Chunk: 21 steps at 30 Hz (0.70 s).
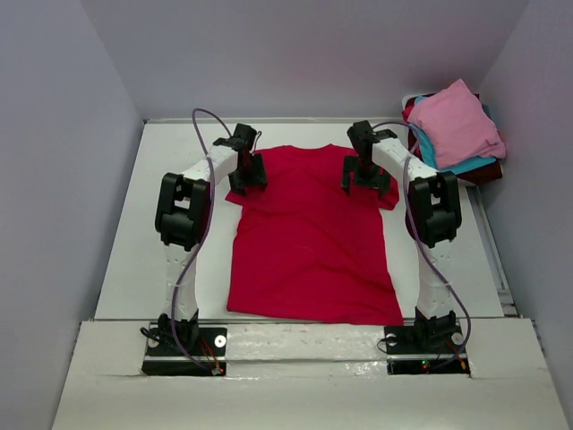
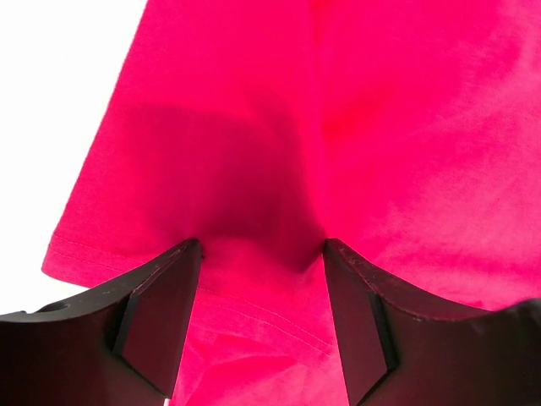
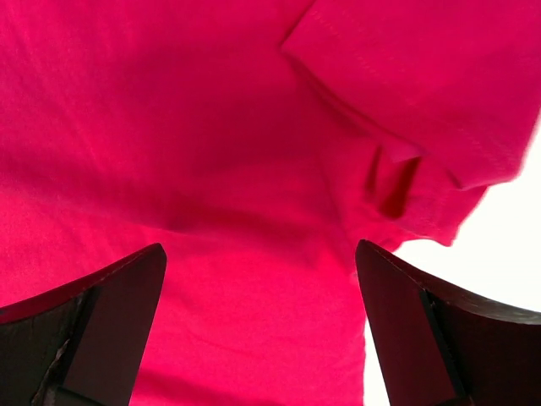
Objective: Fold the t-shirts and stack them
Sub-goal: Flatten the tshirt out
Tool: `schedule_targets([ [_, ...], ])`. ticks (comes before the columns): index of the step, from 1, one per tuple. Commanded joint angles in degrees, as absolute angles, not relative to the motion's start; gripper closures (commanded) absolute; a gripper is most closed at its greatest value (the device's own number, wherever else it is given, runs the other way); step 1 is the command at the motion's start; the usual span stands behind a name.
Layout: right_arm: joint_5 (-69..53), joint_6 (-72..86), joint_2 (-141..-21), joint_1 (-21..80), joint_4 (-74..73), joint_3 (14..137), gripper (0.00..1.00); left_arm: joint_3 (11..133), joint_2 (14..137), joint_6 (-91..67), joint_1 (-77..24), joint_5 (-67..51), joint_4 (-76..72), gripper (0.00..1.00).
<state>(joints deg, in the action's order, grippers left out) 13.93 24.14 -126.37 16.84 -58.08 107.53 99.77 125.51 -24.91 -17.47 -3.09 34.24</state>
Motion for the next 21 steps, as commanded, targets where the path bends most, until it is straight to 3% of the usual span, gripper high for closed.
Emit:
schedule_targets([
  [1, 10.1, 23.6, -125.9, 16.5, -54.9, 106.9, 0.0, 97.2, 123.0, -26.1, -15.6, -3.3, 34.9, 0.27],
  [11, 9.7, 23.6, -130.3, 16.5, -55.7, 107.3, 0.0, 93.4, 117.4, -28.2, -14.5, -4.2, 34.5, 0.26],
  [21, 10.3, 22.9, -131.7, 16.5, -56.9, 109.2, 0.0, 92.1, 120.5, -28.2, -11.4, -5.9, 33.2, 0.26],
])
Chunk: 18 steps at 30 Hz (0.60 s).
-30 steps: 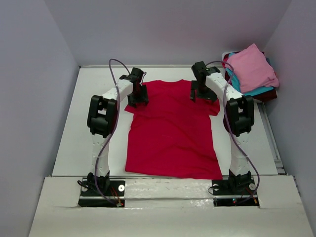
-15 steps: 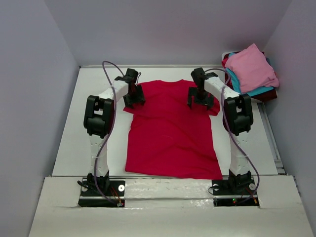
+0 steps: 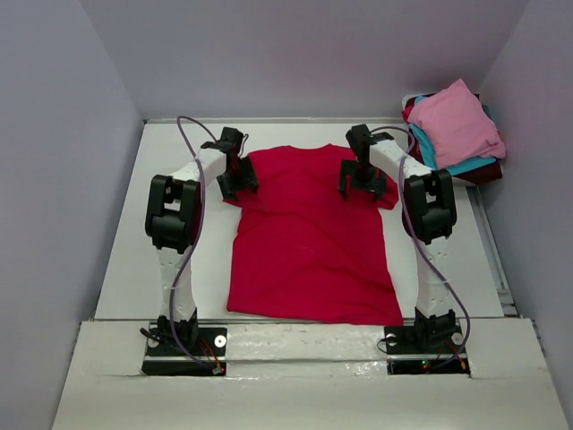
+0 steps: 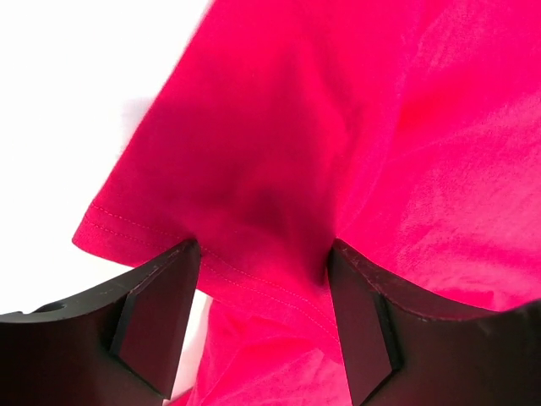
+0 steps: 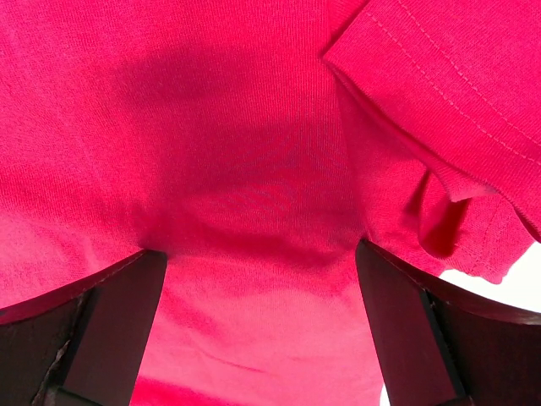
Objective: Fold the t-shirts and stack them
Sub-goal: Flatten the tshirt out
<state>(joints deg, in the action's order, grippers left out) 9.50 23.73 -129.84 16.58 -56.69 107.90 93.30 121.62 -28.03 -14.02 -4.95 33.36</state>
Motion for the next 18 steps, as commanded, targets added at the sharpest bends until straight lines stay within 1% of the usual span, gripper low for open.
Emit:
schedule_targets([
  [1, 10.5, 22.9, -131.7, 16.5, -57.0, 109.2, 0.0, 92.2, 120.9, -28.2, -10.9, -6.3, 33.1, 0.26],
  [10, 11.7, 22.2, -131.7, 16.5, -58.0, 108.7, 0.0, 97.3, 125.3, -28.7, -6.9, -8.7, 32.6, 0.25],
  [18, 12.3, 21.9, -131.6, 16.5, -58.4, 107.9, 0.0, 108.5, 132.8, -27.6, -5.8, -9.8, 34.4, 0.24],
])
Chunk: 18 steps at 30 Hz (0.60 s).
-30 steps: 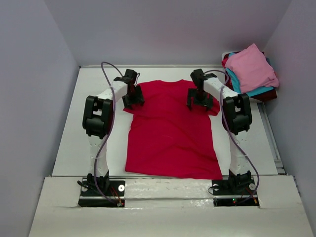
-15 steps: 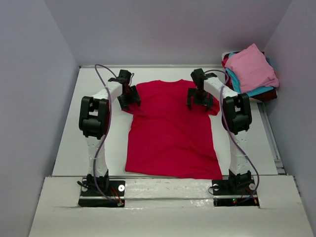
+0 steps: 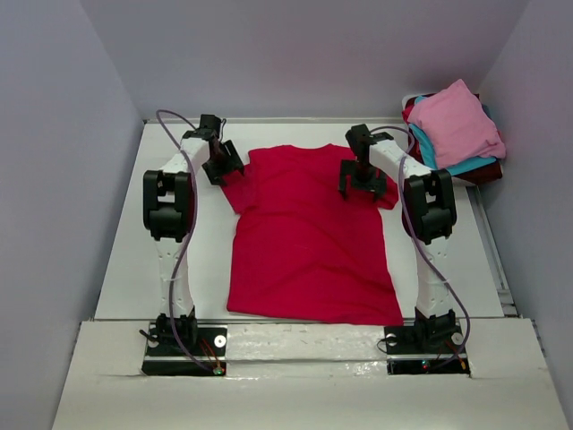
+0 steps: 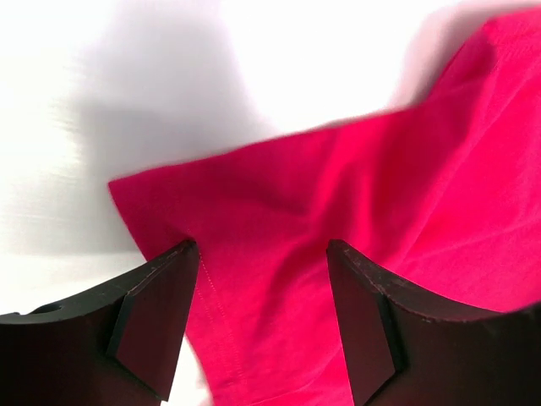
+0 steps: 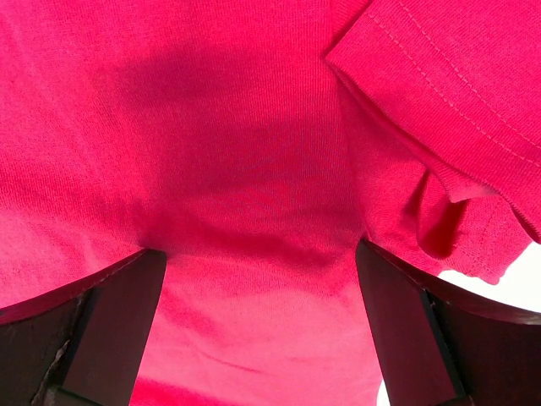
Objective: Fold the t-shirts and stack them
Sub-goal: Flatten the tshirt out
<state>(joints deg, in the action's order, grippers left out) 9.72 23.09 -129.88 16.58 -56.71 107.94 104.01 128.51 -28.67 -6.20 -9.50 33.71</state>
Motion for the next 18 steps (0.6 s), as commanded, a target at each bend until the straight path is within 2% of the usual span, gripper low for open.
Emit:
schedule_targets([
  [1, 12.3, 21.9, -131.6, 16.5, -58.4, 107.9, 0.0, 109.6, 133.6, -27.6, -5.8, -10.0, 34.5, 0.24],
  [8, 12.7, 22.0, -131.8, 16.5, -58.9, 108.2, 0.0, 117.1, 139.6, -28.2, -4.7, -10.4, 36.9, 0.24],
  [18, 12.7, 22.5, -133.2, 16.5, -59.8, 110.4, 0.0, 110.0, 133.5, -29.0, -0.6, -7.7, 35.0, 0.24],
])
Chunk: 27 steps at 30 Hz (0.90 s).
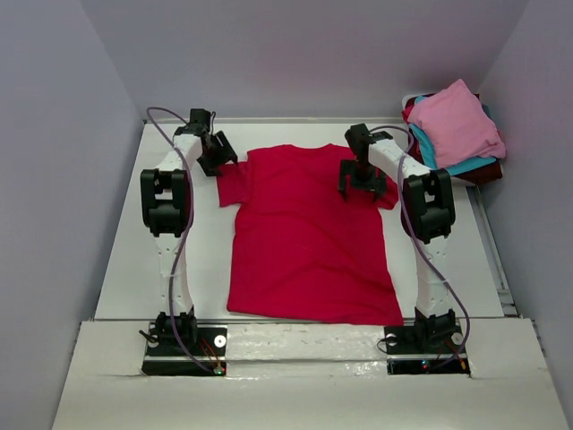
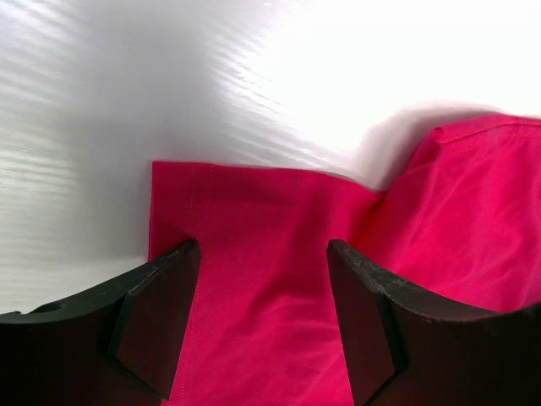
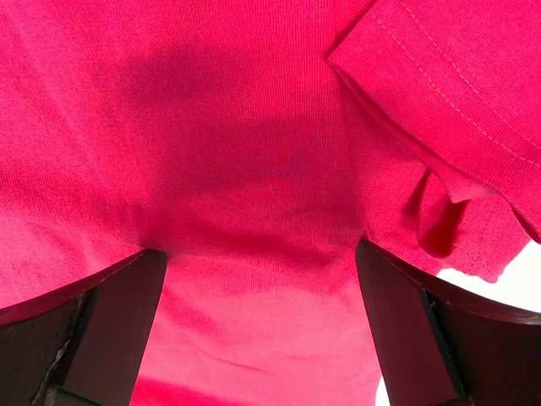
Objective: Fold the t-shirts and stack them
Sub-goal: Flatten the tshirt out
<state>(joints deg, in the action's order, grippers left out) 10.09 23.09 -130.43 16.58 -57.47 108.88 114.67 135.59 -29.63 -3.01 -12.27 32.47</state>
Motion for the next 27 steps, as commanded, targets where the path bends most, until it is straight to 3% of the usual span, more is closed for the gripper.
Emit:
schedule_targets([
  [1, 12.7, 22.6, -133.4, 16.5, -59.9, 110.7, 0.0, 109.2, 132.9, -29.0, -0.6, -7.6, 34.7, 0.24],
  [10, 12.9, 22.9, -133.9, 16.5, -60.1, 111.4, 0.0, 105.0, 129.4, -28.7, 1.0, -6.9, 33.7, 0.24],
  [27, 13.0, 22.8, -133.8, 16.5, -60.6, 111.5, 0.0, 113.9, 133.5, -26.3, 5.0, -7.6, 35.9, 0.24],
])
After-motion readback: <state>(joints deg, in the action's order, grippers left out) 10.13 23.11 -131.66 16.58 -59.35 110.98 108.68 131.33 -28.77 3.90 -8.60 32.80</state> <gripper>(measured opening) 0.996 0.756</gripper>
